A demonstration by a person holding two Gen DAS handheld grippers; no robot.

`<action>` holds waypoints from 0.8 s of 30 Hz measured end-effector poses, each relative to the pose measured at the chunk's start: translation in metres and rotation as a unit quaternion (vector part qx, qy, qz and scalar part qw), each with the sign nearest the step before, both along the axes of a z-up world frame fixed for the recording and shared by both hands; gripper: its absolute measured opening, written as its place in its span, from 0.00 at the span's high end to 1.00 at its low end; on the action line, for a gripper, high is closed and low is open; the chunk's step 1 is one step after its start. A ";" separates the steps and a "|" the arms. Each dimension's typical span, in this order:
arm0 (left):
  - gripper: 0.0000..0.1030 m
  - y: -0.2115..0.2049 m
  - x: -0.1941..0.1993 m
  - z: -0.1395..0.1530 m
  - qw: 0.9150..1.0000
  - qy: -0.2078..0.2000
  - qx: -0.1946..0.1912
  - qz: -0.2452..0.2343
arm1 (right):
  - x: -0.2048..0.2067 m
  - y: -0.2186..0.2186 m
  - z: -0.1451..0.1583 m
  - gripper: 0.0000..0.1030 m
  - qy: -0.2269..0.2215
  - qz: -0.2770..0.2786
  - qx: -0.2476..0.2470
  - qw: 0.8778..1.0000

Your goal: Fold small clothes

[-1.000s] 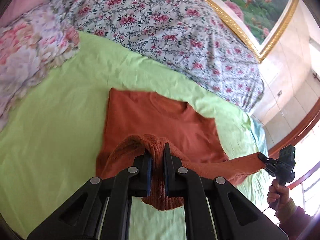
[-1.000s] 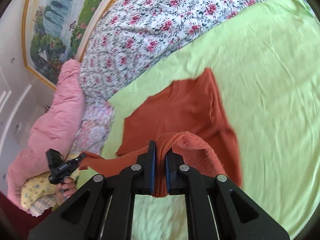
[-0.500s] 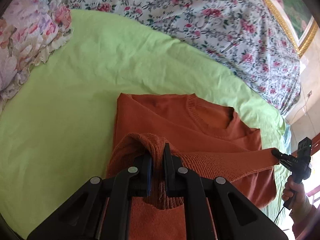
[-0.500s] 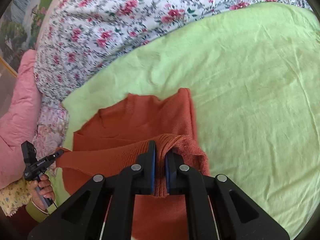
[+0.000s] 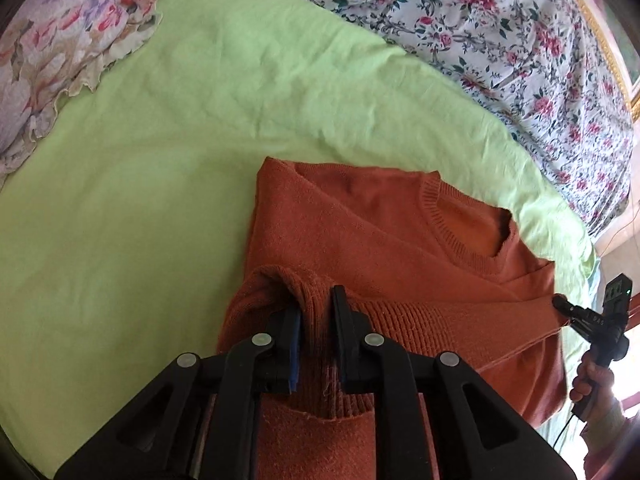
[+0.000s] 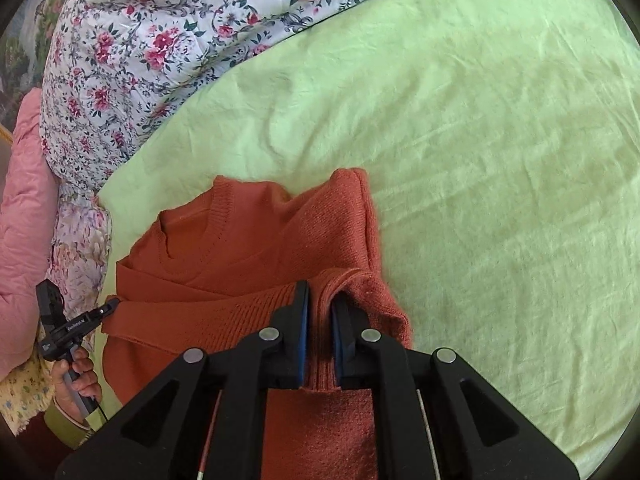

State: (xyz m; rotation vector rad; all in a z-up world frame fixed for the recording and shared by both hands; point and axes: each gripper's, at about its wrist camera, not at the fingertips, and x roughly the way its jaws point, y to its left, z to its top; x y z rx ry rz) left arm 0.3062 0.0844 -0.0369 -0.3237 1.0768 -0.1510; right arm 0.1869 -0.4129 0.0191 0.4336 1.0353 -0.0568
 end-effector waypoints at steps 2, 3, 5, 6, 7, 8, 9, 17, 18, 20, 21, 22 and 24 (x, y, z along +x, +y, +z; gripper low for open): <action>0.59 0.004 -0.008 0.008 1.000 -0.002 0.003 0.007 | -0.004 0.002 0.006 0.84 -0.003 -0.002 0.001 1.000; 0.53 0.007 -0.018 0.016 1.000 -0.011 0.008 0.013 | -0.007 0.004 0.012 0.78 -0.009 -0.001 -0.001 1.000; 0.48 0.011 -0.037 0.028 1.000 -0.022 0.003 0.017 | -0.016 0.010 0.024 0.63 -0.022 0.001 -0.011 1.000; 0.48 0.010 -0.047 0.032 1.000 -0.024 -0.008 0.012 | -0.021 0.013 0.031 0.54 -0.032 0.003 -0.016 0.999; 0.48 0.004 -0.060 0.035 0.999 -0.025 -0.024 -0.004 | -0.027 0.018 0.040 0.53 -0.046 0.008 -0.022 0.999; 0.48 -0.004 -0.069 0.036 0.999 -0.024 -0.031 -0.021 | -0.034 0.023 0.047 0.53 -0.057 0.013 -0.026 0.998; 0.48 -0.019 -0.080 0.034 0.998 -0.019 -0.030 -0.051 | -0.042 0.032 0.053 0.53 -0.069 0.028 -0.025 0.997; 0.50 -0.121 -0.096 -0.008 0.984 0.032 0.014 -0.173 | -0.047 0.139 -0.003 0.53 0.042 0.262 -0.024 0.964; 0.50 -0.125 -0.092 -0.010 0.984 0.031 0.021 -0.176 | -0.042 0.148 -0.017 0.53 0.067 0.282 -0.021 0.957; 0.52 -0.129 -0.079 -0.015 0.981 0.037 0.042 -0.187 | -0.033 0.153 -0.033 0.53 0.095 0.304 -0.023 0.948; 0.55 -0.128 -0.068 -0.018 0.980 0.040 0.059 -0.187 | -0.028 0.153 -0.039 0.53 0.106 0.315 -0.032 0.943; 0.60 -0.125 -0.056 -0.019 0.979 0.040 0.066 -0.189 | -0.021 0.151 -0.044 0.53 0.111 0.325 -0.040 0.938; 0.66 -0.112 -0.032 -0.017 0.981 0.030 0.074 -0.177 | -0.007 0.140 -0.042 0.53 0.101 0.323 -0.051 0.940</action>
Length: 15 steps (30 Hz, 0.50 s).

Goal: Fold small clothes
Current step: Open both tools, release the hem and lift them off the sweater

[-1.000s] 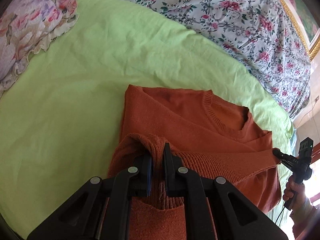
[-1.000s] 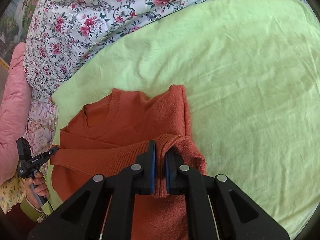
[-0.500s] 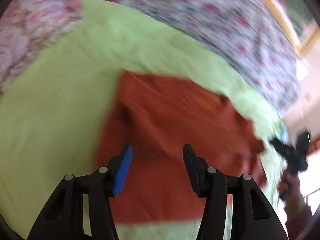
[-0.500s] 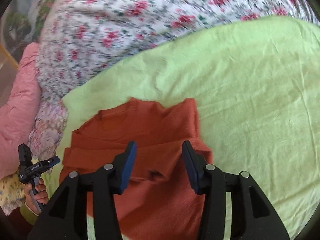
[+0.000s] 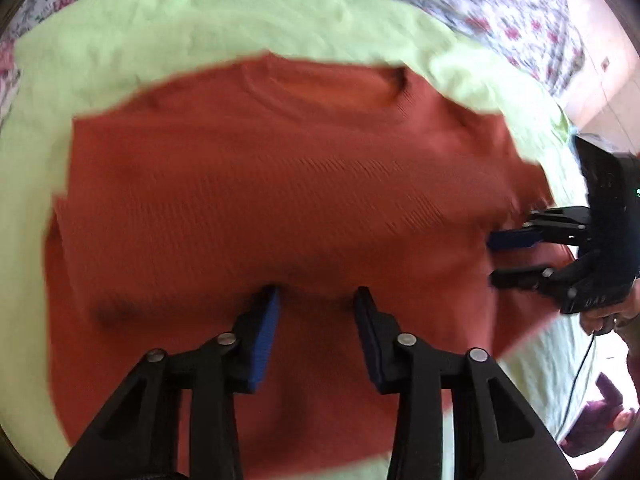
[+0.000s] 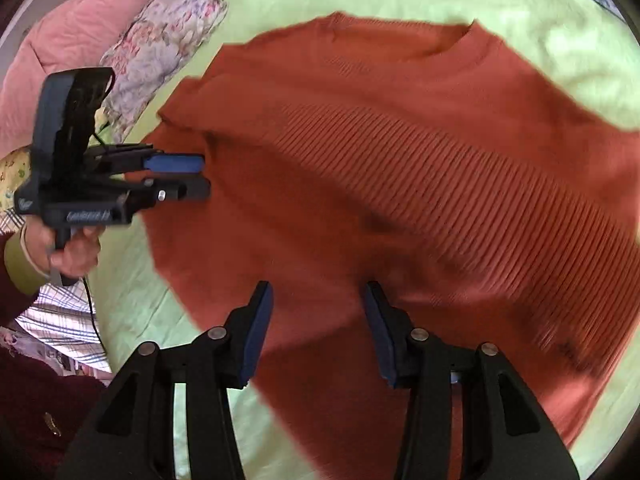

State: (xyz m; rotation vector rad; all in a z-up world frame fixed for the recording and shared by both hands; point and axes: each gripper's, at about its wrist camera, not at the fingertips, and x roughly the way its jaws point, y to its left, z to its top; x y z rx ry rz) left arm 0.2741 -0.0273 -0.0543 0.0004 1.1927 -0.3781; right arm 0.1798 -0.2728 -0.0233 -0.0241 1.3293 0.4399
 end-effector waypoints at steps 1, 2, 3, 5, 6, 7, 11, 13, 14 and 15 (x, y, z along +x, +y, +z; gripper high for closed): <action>0.75 0.009 0.015 0.000 1.000 0.002 -0.004 0.011 | 0.007 -0.007 0.003 0.54 -0.013 -0.010 -0.014 1.000; 0.75 0.017 0.028 0.002 1.000 0.001 -0.010 0.022 | 0.016 -0.016 0.005 0.55 -0.022 -0.024 -0.024 0.999; 0.74 0.023 0.039 0.004 0.999 -0.009 -0.005 0.036 | 0.025 -0.028 0.008 0.55 -0.031 -0.042 -0.022 0.998; 0.74 0.040 0.065 0.010 0.996 -0.036 0.021 0.077 | 0.041 -0.052 0.018 0.55 -0.072 -0.092 -0.042 0.992; 0.74 0.048 0.075 0.011 0.995 -0.036 0.016 0.091 | 0.051 -0.068 0.024 0.55 -0.090 -0.126 -0.044 0.987; 0.74 0.057 0.085 0.012 0.993 -0.038 0.010 0.112 | 0.056 -0.079 0.027 0.55 -0.100 -0.153 -0.038 0.982; 0.74 0.091 0.109 0.016 0.983 -0.046 0.001 0.178 | 0.063 -0.108 0.042 0.53 -0.134 -0.235 -0.044 0.962; 0.74 0.101 0.110 0.022 0.980 -0.049 -0.010 0.192 | 0.059 -0.117 0.048 0.53 -0.140 -0.256 -0.027 0.956; 0.74 0.102 0.106 0.024 0.980 -0.053 -0.011 0.192 | 0.056 -0.119 0.052 0.53 -0.144 -0.259 -0.026 0.955; 0.74 0.102 0.102 0.027 0.980 -0.057 -0.004 0.191 | 0.050 -0.118 0.056 0.53 -0.149 -0.261 -0.026 0.954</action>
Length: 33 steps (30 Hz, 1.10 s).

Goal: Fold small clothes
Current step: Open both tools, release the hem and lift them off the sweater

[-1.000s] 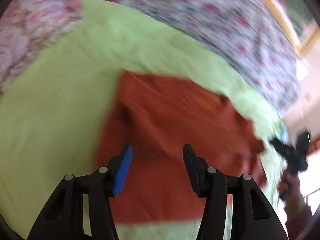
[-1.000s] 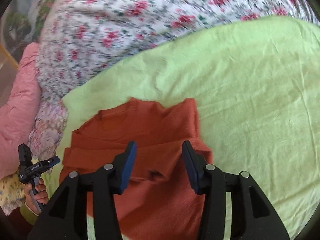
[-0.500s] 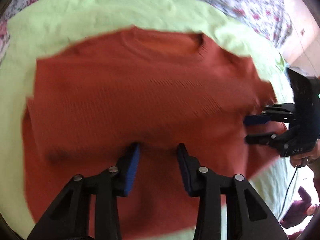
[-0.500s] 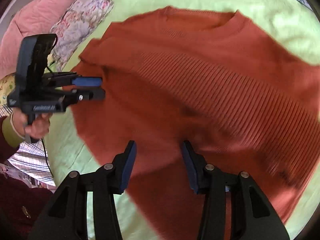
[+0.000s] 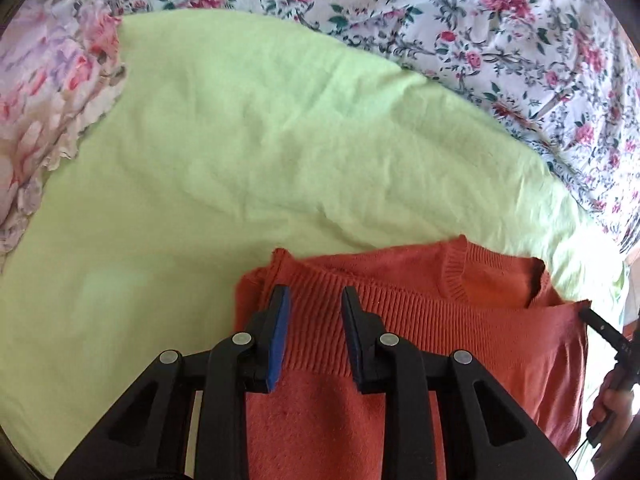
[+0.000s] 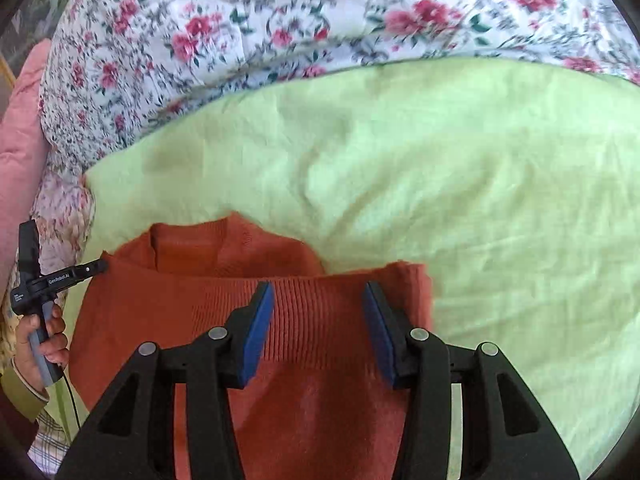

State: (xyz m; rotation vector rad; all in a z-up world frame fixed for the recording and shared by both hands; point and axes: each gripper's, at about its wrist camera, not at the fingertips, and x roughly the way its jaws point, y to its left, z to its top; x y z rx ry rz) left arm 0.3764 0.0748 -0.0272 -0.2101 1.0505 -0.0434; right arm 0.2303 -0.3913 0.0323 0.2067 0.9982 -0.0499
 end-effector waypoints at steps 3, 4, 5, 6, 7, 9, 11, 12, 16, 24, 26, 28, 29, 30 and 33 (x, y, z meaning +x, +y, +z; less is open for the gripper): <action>0.73 0.001 -0.019 0.004 1.000 0.000 0.004 -0.002 | -0.018 -0.003 0.007 0.53 -0.004 -0.012 0.002 1.000; 0.72 0.002 -0.026 0.006 1.000 0.001 0.002 -0.001 | -0.026 -0.004 0.009 0.53 -0.004 -0.015 0.006 1.000; 0.70 0.004 -0.035 0.007 1.000 0.002 -0.003 0.002 | -0.033 -0.002 0.011 0.53 -0.004 -0.017 0.010 1.000; 0.69 0.005 -0.043 0.008 1.000 0.003 -0.005 0.003 | -0.040 0.004 0.012 0.53 -0.003 -0.019 0.012 1.000; 0.67 0.009 -0.052 0.009 1.000 0.003 -0.007 0.005 | -0.044 0.005 0.013 0.53 -0.002 -0.020 0.013 1.000; 0.64 0.012 -0.072 0.012 1.000 0.004 -0.017 0.010 | -0.061 0.011 0.018 0.53 0.001 -0.019 0.014 1.000; 0.63 0.013 -0.093 0.013 1.000 0.007 -0.027 0.011 | -0.069 0.021 0.021 0.53 0.002 -0.016 0.016 1.000; 0.62 0.011 -0.102 0.013 0.999 0.009 -0.028 0.015 | -0.074 0.027 0.021 0.53 0.003 -0.015 0.017 1.000; 0.61 0.021 -0.142 0.012 0.999 0.013 -0.039 0.034 | -0.097 0.048 0.021 0.53 0.006 -0.015 0.034 0.999; 0.60 0.042 -0.208 0.010 0.995 0.030 -0.072 0.058 | -0.144 0.098 0.012 0.53 0.013 -0.024 0.077 0.997; 0.60 0.044 -0.219 0.010 0.995 0.035 -0.080 0.052 | -0.151 0.111 0.008 0.53 0.020 -0.018 0.084 0.996; 0.60 0.044 -0.230 0.010 0.995 0.037 -0.084 0.049 | -0.160 0.125 0.006 0.53 0.025 -0.011 0.079 0.996; 0.60 0.045 -0.235 0.010 0.994 0.038 -0.088 0.047 | -0.163 0.130 0.006 0.53 0.026 -0.008 0.081 0.996; 0.59 0.045 -0.242 0.008 0.993 0.043 -0.097 0.047 | -0.168 0.134 0.005 0.53 0.028 -0.006 0.083 0.996; 0.57 0.045 -0.256 0.002 0.990 0.059 -0.120 0.049 | -0.176 0.146 0.007 0.50 0.030 -0.002 0.085 0.996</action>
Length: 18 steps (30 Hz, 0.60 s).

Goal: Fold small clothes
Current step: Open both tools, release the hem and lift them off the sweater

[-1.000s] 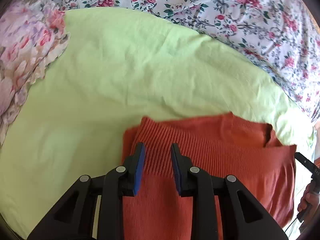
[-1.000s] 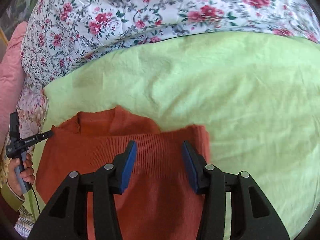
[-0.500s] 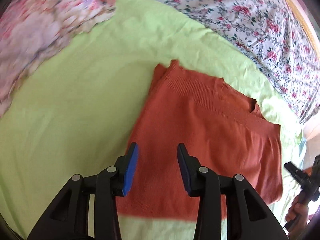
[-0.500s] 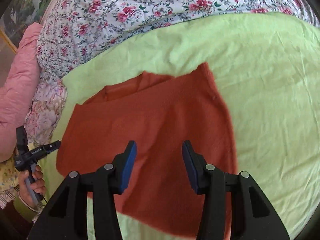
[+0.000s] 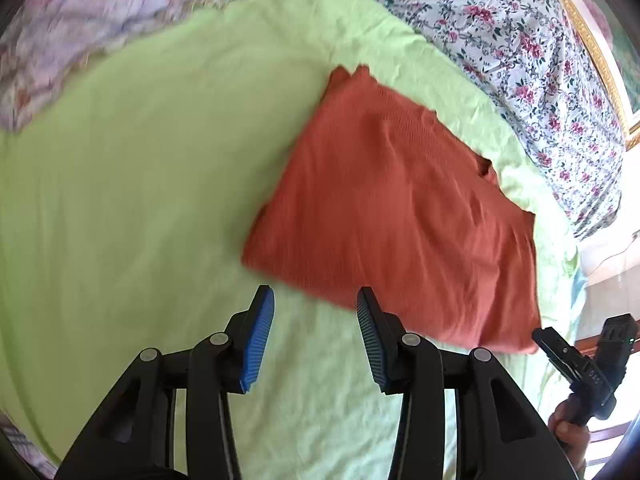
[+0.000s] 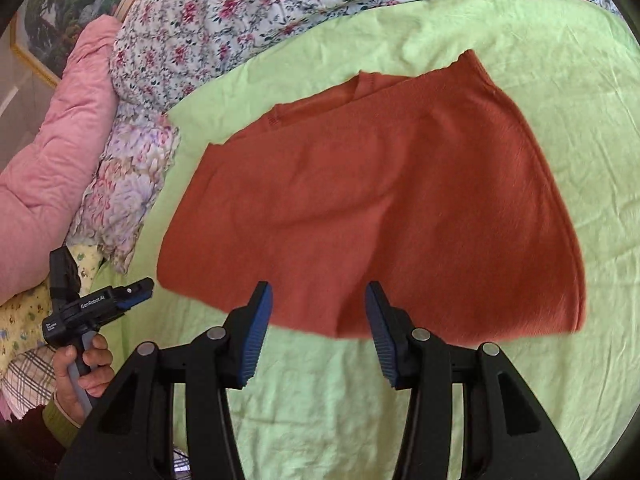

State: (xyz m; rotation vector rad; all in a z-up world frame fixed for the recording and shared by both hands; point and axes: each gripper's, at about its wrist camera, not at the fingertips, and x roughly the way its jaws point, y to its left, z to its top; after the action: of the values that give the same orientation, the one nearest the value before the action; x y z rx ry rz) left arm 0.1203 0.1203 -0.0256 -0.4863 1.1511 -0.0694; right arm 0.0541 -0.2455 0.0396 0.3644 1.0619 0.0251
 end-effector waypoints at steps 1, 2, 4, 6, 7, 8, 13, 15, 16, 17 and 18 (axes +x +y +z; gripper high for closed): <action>0.57 -0.001 -0.001 -0.001 1.000 0.003 -0.004 -0.001 | -0.002 0.002 0.001 0.49 0.000 0.000 -0.001 1.000; 0.57 -0.002 -0.005 -0.003 1.000 0.006 -0.006 -0.003 | -0.004 0.003 0.002 0.47 -0.002 -0.001 -0.001 1.000; 0.56 -0.004 -0.010 -0.007 1.000 0.013 -0.013 -0.004 | -0.009 0.002 0.003 0.44 -0.006 -0.007 0.004 1.000; 0.55 -0.005 -0.014 -0.009 1.000 0.019 -0.025 0.004 | -0.011 0.001 0.002 0.44 -0.003 -0.009 0.007 1.000; 0.54 -0.004 -0.016 -0.010 0.999 0.019 -0.032 0.009 | -0.011 0.001 0.001 0.44 0.001 -0.009 0.008 1.000; 0.53 -0.005 -0.017 -0.010 0.999 0.019 -0.038 0.014 | -0.011 0.001 0.000 0.44 0.005 -0.006 0.009 1.000; 0.53 -0.006 -0.012 -0.014 0.998 0.020 -0.058 0.030 | -0.010 0.001 -0.001 0.44 0.012 0.004 0.010 1.000; 0.52 -0.005 -0.009 -0.016 0.996 0.020 -0.074 0.040 | -0.010 0.002 -0.001 0.44 0.014 0.010 0.008 1.000; 0.51 -0.005 -0.007 -0.017 0.996 0.020 -0.078 0.043 | -0.009 0.001 -0.002 0.44 0.015 0.012 0.007 1.000; 0.48 -0.004 -0.006 -0.018 0.995 0.018 -0.083 0.049 | -0.009 0.001 -0.003 0.44 0.017 0.013 0.008 1.000; 0.48 -0.003 -0.004 -0.020 0.994 0.017 -0.089 0.054 | -0.008 0.001 -0.004 0.44 0.019 0.015 0.010 1.000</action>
State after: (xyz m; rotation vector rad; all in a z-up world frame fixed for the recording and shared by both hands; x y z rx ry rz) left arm 0.1162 0.1173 -0.0452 -0.7097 1.1560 -0.0693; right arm 0.0464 -0.2450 0.0360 0.3681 1.1060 0.0553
